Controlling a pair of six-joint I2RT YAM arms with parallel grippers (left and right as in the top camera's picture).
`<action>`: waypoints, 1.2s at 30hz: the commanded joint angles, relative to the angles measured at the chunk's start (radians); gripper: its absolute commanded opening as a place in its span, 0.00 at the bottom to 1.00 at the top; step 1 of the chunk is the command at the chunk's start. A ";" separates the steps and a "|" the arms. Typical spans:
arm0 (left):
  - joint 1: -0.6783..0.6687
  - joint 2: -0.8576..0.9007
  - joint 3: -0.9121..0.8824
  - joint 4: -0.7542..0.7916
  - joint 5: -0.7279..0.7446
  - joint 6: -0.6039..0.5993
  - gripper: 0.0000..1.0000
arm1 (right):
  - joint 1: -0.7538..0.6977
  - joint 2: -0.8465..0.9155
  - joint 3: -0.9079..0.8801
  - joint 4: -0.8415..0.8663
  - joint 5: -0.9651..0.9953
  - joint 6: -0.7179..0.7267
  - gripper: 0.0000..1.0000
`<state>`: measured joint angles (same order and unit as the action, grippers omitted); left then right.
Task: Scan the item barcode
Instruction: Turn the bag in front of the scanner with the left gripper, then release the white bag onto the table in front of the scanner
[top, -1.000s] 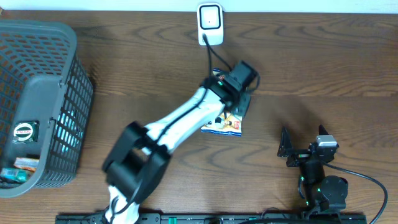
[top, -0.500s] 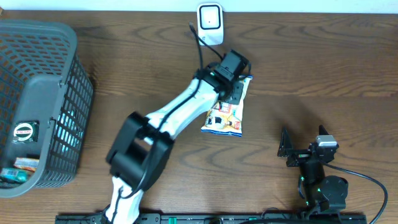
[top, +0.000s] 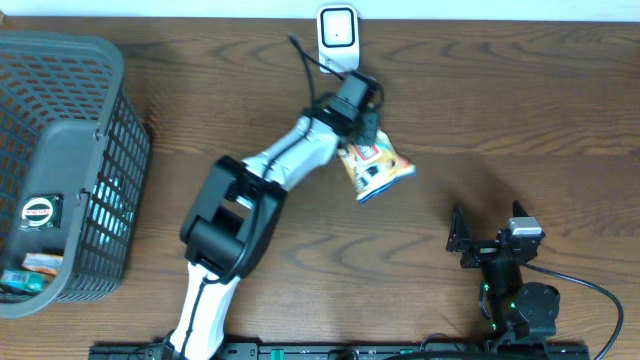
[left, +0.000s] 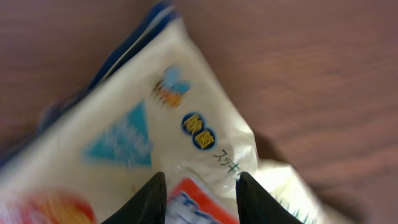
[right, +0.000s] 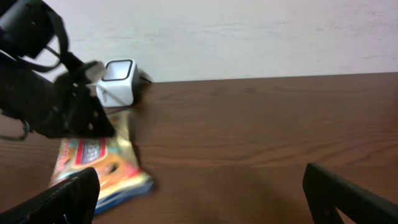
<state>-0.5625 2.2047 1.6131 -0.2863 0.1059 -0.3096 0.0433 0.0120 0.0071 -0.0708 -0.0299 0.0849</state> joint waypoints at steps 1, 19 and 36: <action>0.066 -0.025 0.092 -0.056 -0.015 0.048 0.36 | 0.000 -0.005 -0.002 -0.004 0.001 -0.015 0.99; 0.079 -0.164 0.061 -0.427 -0.015 0.050 0.40 | 0.000 -0.005 -0.002 -0.004 0.001 -0.015 0.99; 0.013 -0.012 -0.006 -0.246 0.040 0.047 0.41 | 0.000 -0.005 -0.002 -0.004 0.001 -0.015 0.99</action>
<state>-0.5461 2.1311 1.6226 -0.5659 0.1368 -0.2787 0.0433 0.0120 0.0071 -0.0704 -0.0296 0.0849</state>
